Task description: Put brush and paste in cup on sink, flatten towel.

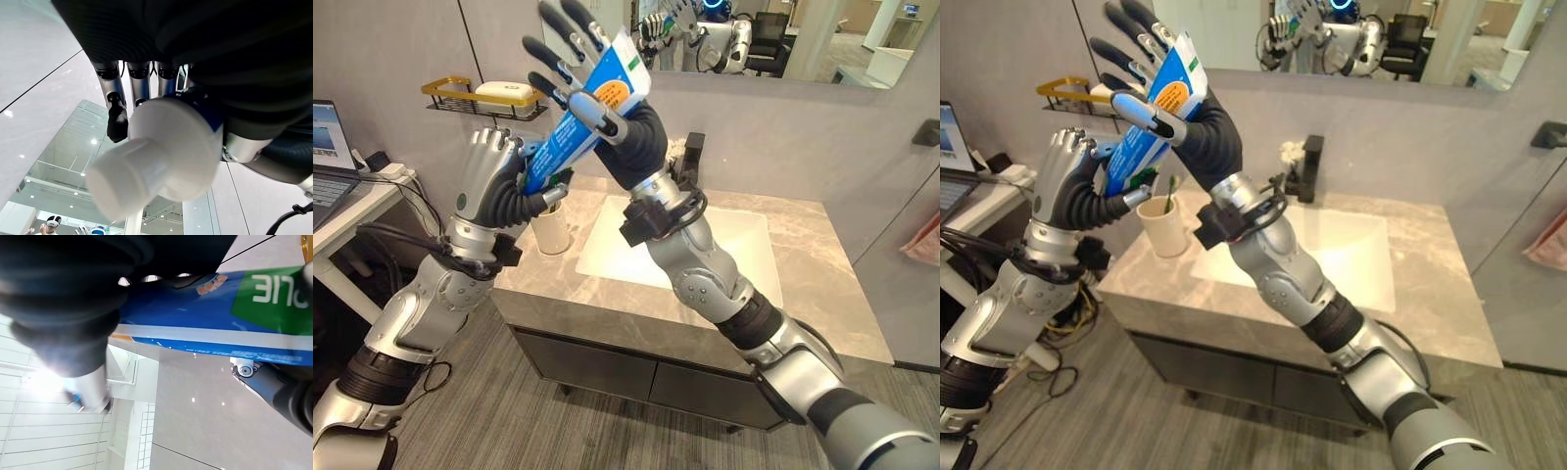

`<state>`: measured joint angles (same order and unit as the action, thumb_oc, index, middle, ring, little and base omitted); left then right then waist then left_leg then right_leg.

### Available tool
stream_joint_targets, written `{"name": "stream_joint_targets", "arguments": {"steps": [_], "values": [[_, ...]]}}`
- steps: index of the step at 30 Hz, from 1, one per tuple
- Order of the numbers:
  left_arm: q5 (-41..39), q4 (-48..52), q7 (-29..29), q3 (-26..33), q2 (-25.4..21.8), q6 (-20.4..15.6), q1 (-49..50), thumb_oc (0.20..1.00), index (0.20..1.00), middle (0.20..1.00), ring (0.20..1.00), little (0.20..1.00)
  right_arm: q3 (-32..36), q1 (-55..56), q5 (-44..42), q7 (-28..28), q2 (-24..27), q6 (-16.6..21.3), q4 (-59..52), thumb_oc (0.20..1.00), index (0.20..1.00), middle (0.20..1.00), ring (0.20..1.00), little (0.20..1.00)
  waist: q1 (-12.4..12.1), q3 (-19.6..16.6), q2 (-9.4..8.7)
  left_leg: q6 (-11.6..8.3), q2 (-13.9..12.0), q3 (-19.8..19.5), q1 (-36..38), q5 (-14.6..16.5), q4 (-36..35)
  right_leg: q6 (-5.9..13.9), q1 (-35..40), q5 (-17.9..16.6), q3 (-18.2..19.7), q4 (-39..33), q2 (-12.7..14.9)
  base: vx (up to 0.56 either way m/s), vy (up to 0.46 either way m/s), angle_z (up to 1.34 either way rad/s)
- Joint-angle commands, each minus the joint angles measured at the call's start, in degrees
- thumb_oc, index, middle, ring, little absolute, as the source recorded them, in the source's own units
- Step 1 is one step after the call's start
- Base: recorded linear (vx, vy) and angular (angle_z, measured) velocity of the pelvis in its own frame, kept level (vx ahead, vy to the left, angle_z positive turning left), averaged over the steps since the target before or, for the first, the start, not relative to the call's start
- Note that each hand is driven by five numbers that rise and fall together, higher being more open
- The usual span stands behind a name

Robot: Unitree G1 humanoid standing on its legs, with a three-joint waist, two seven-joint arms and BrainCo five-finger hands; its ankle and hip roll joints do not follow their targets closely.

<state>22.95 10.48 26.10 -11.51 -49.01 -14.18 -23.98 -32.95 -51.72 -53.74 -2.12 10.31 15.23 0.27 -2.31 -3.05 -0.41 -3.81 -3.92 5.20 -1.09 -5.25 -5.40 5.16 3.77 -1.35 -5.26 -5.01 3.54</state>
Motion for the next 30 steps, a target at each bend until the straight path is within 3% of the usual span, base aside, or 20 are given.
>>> {"name": "stream_joint_targets", "arguments": {"steps": [1,5,6,7,13,20,22,26,30], "values": [[-2.8,-0.8,0.9,3.0,-0.3,0.4,-2.9,0.2,0.2,0.2,0.2,0.2,1.2,-0.9,-1.0,0.8,-0.7,2.9,-3.1,0.2,0.2,0.2,0.2,0.2,-0.3,-2.0,-2.52,-4.05,-2.8,0.7,2.1,1.9,0.4,3.42,-2.5,-1.4,-0.2,0.0,4.8,0.0,0.0,0.0],[-3.6,-0.4,0.8,2.8,0.6,0.5,-2.6,0.2,0.2,0.2,0.2,0.2,1.5,-0.2,-0.3,0.0,-1.0,2.9,-2.8,0.2,0.2,0.2,0.2,0.2,-0.3,-1.8,-2.59,-3.95,-2.7,0.6,1.9,1.8,0.4,3.52,-2.8,-1.6,-0.1,0.0,5.0,0.0,0.008,0.0],[-4.2,-0.1,0.5,2.7,1.3,0.6,-2.4,0.344,0.344,0.344,0.344,0.344,2.0,0.3,0.9,-1.1,-1.3,3.0,-2.4,0.2,0.2,0.2,0.2,0.2,-0.4,-1.7,-2.69,-3.89,-2.6,0.4,1.6,1.8,0.4,3.6,-2.9,-1.6,-0.3,0.0,5.1,-0.02,0.038,0.01],[-4.7,0.2,0.4,2.8,1.8,0.9,-2.0,1.0,1.0,1.0,1.0,1.0,3.0,0.6,3.1,-2.6,-1.1,3.2,-2.2,0.2,0.2,0.2,0.2,0.2,-0.6,-1.5,-2.76,-3.82,-2.4,0.1,1.3,1.7,0.4,3.62,-3.1,-1.7,-0.4,0.0,5.2,-0.01,0.032,0.02],[-9.2,2.8,0.5,4.4,7.0,0.6,3.4,1.0,1.0,1.0,1.0,1.0,6.3,3.2,8.7,-7.8,-3.1,4.4,-1.1,0.2,0.2,0.2,0.2,0.2,-1.5,-0.7,-3.01,-3.49,-2.0,-1.1,0.0,1.5,0.4,3.57,-3.4,-1.8,-1.2,0.0,5.7,-0.01,0.025,0.05],[-19.0,3.9,0.5,4.8,13.3,-2.5,15.8,1.0,1.0,1.0,1.0,1.0,12.2,1.4,14.4,-14.8,-1.6,5.6,1.8,0.2,0.2,0.2,0.2,0.2,-5.4,1.4,-4.17,-2.71,-0.3,-5.2,-3.8,0.7,0.4,3.69,-3.9,-1.9,-4.4,0.0,6.9,-0.01,0.015,0.33],[-20.5,2.7,-0.5,4.7,13.4,-3.2,18.7,1.0,1.0,1.0,1.0,1.0,13.0,0.4,15.6,-15.5,-0.6,5.7,2.0,0.2,0.2,0.2,0.2,0.2,-6.3,1.6,-4.31,-2.6,0.2,-6.0,-4.4,0.5,0.4,3.78,-4.0,-1.9,-5.0,0.0,7.1,0.02,0.013,0.45],[-29.7,1.7,-8.7,3.7,10.6,-4.9,30.5,1.0,1.0,1.0,1.0,1.0,17.4,-4.8,20.0,-19.1,6.1,6.2,3.6,0.2,0.2,0.2,0.2,0.2,-10.9,2.5,-4.48,-1.93,1.8,-9.4,-6.8,-0.1,0.4,4.39,-3.6,-1.8,-8.3,0.0,8.2,0.06,0.016,0.43],[-36.0,-2.0,-16.0,2.0,6.5,-3.3,38.2,1.0,1.0,1.0,1.0,1.0,19.0,-9.0,22.6,-21.3,11.1,6.5,4.5,0.2,0.2,0.2,0.2,0.2,-14.2,3.5,-4.37,-1.59,3.1,-11.8,-8.4,-0.2,0.4,5.02,-3.2,-1.5,-11.1,0.0,8.8,0.03,0.009,0.38]]}}
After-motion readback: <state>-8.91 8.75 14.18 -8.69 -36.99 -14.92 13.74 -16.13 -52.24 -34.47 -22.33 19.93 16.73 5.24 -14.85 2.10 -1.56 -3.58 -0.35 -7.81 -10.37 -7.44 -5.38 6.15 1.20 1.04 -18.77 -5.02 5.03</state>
